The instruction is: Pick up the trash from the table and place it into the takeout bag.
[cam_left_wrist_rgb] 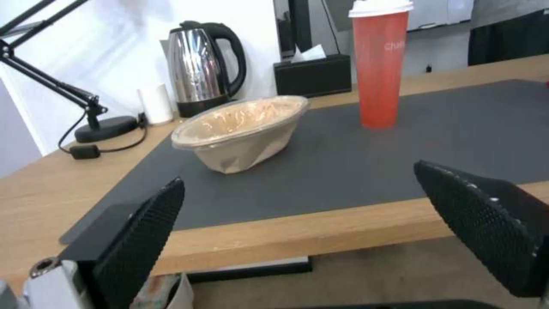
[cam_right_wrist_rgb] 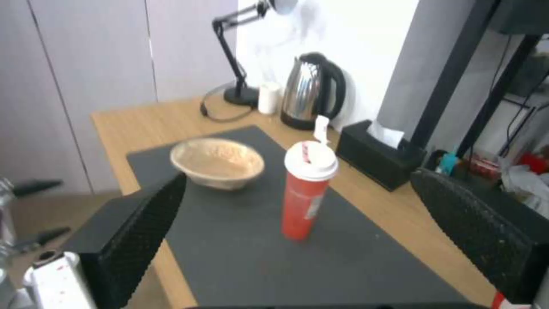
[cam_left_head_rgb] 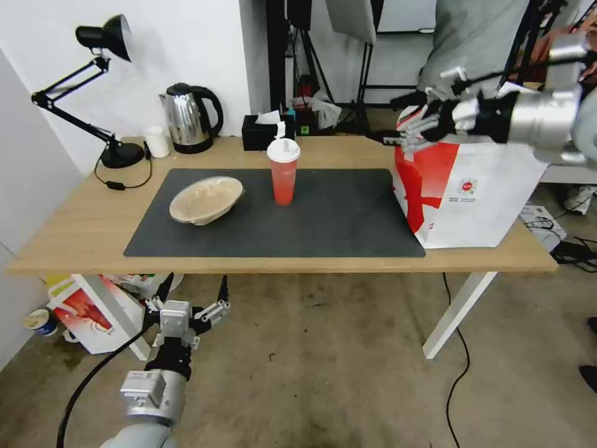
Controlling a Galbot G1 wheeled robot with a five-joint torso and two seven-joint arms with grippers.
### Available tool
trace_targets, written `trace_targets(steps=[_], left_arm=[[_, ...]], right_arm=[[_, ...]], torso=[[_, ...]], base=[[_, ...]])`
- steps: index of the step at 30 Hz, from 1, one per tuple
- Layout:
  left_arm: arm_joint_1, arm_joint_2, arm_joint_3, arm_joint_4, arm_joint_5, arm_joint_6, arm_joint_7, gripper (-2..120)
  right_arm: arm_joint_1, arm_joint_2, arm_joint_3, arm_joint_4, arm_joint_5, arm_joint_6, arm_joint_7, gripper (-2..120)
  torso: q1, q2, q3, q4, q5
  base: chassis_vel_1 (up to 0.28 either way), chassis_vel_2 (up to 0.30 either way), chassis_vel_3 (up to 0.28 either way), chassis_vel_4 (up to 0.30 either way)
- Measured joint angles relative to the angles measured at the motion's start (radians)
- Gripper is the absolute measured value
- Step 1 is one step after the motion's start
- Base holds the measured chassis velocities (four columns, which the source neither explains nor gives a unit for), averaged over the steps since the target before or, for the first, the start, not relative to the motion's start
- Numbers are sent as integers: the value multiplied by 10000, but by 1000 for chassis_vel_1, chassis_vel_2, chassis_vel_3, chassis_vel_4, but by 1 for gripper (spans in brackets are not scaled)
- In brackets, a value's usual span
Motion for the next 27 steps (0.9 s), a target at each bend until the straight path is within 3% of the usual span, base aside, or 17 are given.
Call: trace_targets(steps=[5, 7, 9, 11, 17, 19, 20, 22, 23, 24, 25, 27], left_arm=[[0, 0, 0, 0, 0, 0, 0, 100], [1, 0, -1, 0, 0, 0, 0, 100], [0, 2, -1, 0, 0, 0, 0, 100], [1, 0, 1, 0, 0, 0, 0, 100], [0, 2, -1, 0, 0, 0, 0, 100], [0, -1, 0, 0, 0, 0, 0, 100], [0, -1, 0, 0, 0, 0, 0, 100], [1, 0, -1, 0, 0, 0, 0, 100], [1, 0, -1, 0, 0, 0, 0, 100], [0, 1, 0, 0, 0, 0, 0, 100], [0, 1, 0, 0, 0, 0, 0, 100], [0, 0, -1, 0, 0, 0, 0, 100]], right_arm=[[416, 1035, -349, 942, -186, 188, 575, 100], [878, 2026, -855, 1875, -634, 600, 1364, 100], [949, 2187, -947, 2019, -713, 697, 1513, 100], [1221, 3199, -1292, 2742, -1270, 957, 2299, 100], [1365, 4316, -1609, 3290, -1970, 1127, 2954, 100], [1347, 5513, -1982, 3758, -2821, 1315, 3513, 100], [1347, 5513, -1982, 3758, -2821, 1315, 3513, 100], [1318, 6807, -2591, 4178, -4005, 1605, 3835, 100], [1318, 6807, -2591, 4178, -4005, 1605, 3835, 100], [1290, 7546, -2982, 4441, -4637, 1744, 3978, 100], [1290, 7546, -2982, 4441, -4637, 1744, 3978, 100], [1200, 8730, -3568, 4856, -5509, 1840, 4200, 100]], torso=[[0, 0, 0, 2, -2], [0, 0, -1, 3, -4], [0, 0, 0, 2, -2], [1, 0, 0, 3, -4], [2, 0, 0, 1, 0], [2, -1, -1, 0, 0], [2, -1, -1, 0, 0], [2, -1, 0, 2, -2], [2, -1, 0, 2, -2], [2, -1, 0, 4, -6], [2, -1, 0, 4, -6], [1, -1, 0, 3, -7]], base=[[0, 0, 0, 0], [0, 0, 0, 0], [0, 0, 0, 0], [0, 0, 0, 0], [0, 0, 0, 0], [0, 0, 0, 0], [0, 0, 0, 0], [0, 0, 0, 0], [0, 0, 0, 0], [0, 0, 0, 0], [0, 0, 0, 0], [0, 0, 0, 0]])
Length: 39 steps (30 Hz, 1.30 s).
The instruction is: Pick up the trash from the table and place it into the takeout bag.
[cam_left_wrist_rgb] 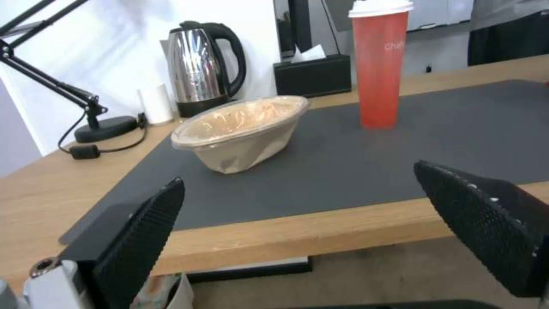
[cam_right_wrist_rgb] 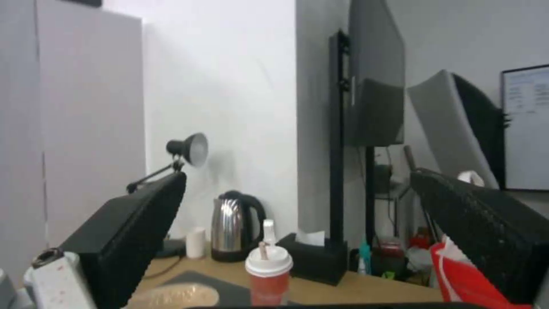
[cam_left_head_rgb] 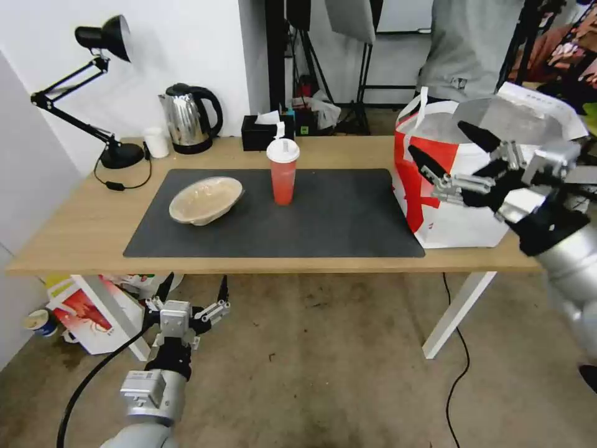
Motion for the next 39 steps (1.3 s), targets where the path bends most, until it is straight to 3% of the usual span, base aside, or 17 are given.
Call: trace_targets(steps=[2, 4, 6, 9, 18, 30, 32, 39], left_arm=[[0, -1, 2, 0, 0, 0, 0, 100], [0, 1, 1, 0, 0, 0, 1, 100], [0, -1, 1, 0, 0, 0, 0, 100], [0, 0, 2, 0, 0, 0, 0, 100], [0, 0, 1, 0, 0, 0, 0, 100], [0, 0, 1, 0, 0, 0, 0, 100], [0, 0, 1, 0, 0, 0, 0, 100], [0, 0, 1, 0, 0, 0, 0, 100]], right_arm=[[-26, 213, -115, 63, -190, 32, 15, 100], [-151, 1236, -569, 215, -1147, 244, 18, 100], [-195, 1462, -664, 215, -1341, 295, 16, 100], [-551, 2649, -1156, 214, -2341, 697, 17, 100], [-1114, 4510, -1734, 213, -3741, 1244, 72, 100], [-1783, 5556, -2898, -216, -5491, 2703, -4, 100], [-2295, 5994, -3890, -499, -6907, 3822, 202, 100], [-2825, 6293, -4493, -661, -8197, 4788, 618, 100]], torso=[[0, 0, 0, -1, 1], [0, 0, 0, 0, 0], [0, 0, 0, 1, -2], [0, 0, 0, -1, 3], [0, 0, 0, -1, 1], [1, 0, 0, 0, 5], [1, 0, 0, 0, 3], [1, 0, 0, -1, 2]], base=[[0, 0, 0, 0], [0, 0, 0, 0], [0, 0, 0, 0], [0, 0, 0, 0], [0, 0, 0, 0], [0, 0, 0, 0], [0, 0, 0, 0], [0, 0, 0, 0]])
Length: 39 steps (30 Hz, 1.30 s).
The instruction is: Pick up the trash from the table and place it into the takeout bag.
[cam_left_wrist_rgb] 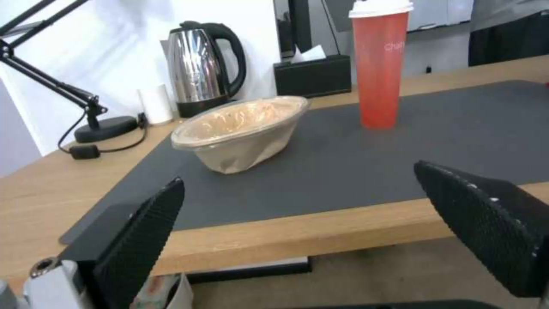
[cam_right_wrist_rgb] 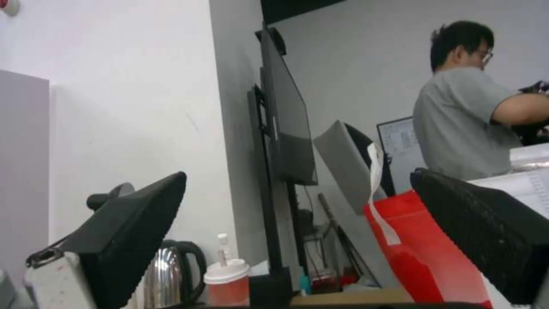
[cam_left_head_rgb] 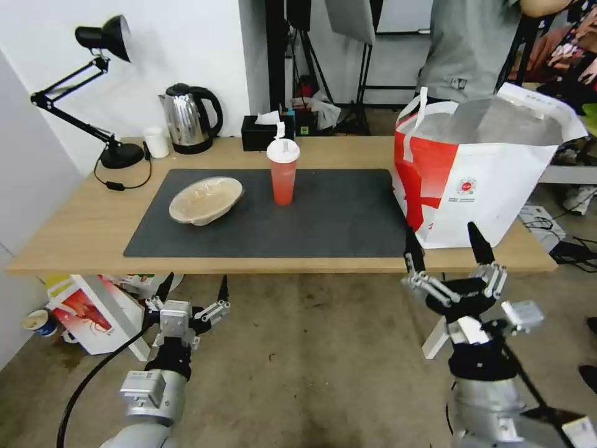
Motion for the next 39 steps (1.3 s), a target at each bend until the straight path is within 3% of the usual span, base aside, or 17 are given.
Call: trace_targets(steps=[3, 15, 39], left_arm=[[0, 0, 0, 0, 0, 0, 0, 100], [0, 0, 0, 0, 0, 0, 0, 100], [0, 0, 0, 0, 0, 0, 0, 100]], right_arm=[[-231, 145, -309, -276, -563, 552, 162, 100], [-416, 660, -905, -875, -1482, 1098, 268, 100], [-267, 830, -897, -1127, -1662, 1396, 545, 100]], torso=[[0, 0, 0, 0, 2], [0, 0, 0, 0, 1], [0, 0, 0, 0, 1]], base=[[0, 0, 0, 0], [0, 0, 0, 0], [0, 0, 0, 0]])
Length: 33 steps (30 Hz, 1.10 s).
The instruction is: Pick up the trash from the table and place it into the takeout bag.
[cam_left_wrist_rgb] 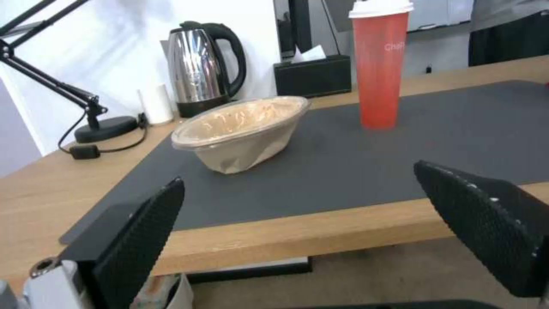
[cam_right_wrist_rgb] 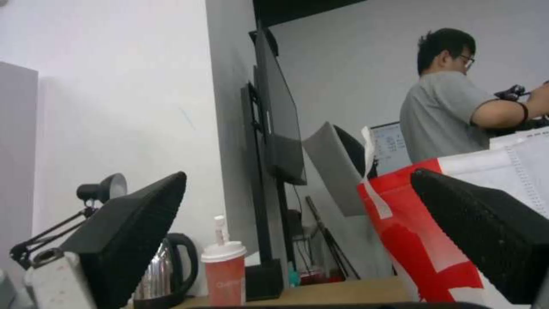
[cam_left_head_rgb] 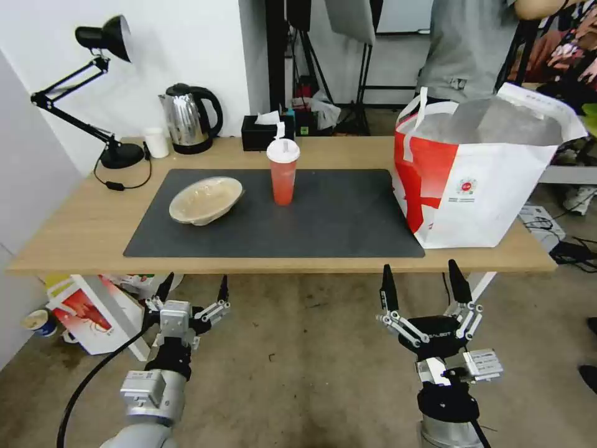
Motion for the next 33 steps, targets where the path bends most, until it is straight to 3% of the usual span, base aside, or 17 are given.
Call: trace_targets(steps=[13, 21, 33], left_arm=[[0, 0, 0, 0, 0, 0, 0, 100], [0, 0, 0, 0, 0, 0, 0, 100], [0, 0, 0, 0, 0, 0, 0, 100]], right_arm=[[-26, 24, -262, -64, -76, -15, 9, 100], [271, -418, -221, 167, 299, -360, -93, 100], [1470, -2323, 557, 778, 3307, -2062, -1334, 100]], torso=[[0, 0, 0, -1, 0], [0, 0, 1, -1, 2], [0, -1, 1, 0, 2]], base=[[0, 0, 0, 0], [0, 0, 0, 0], [0, 0, 0, 0]])
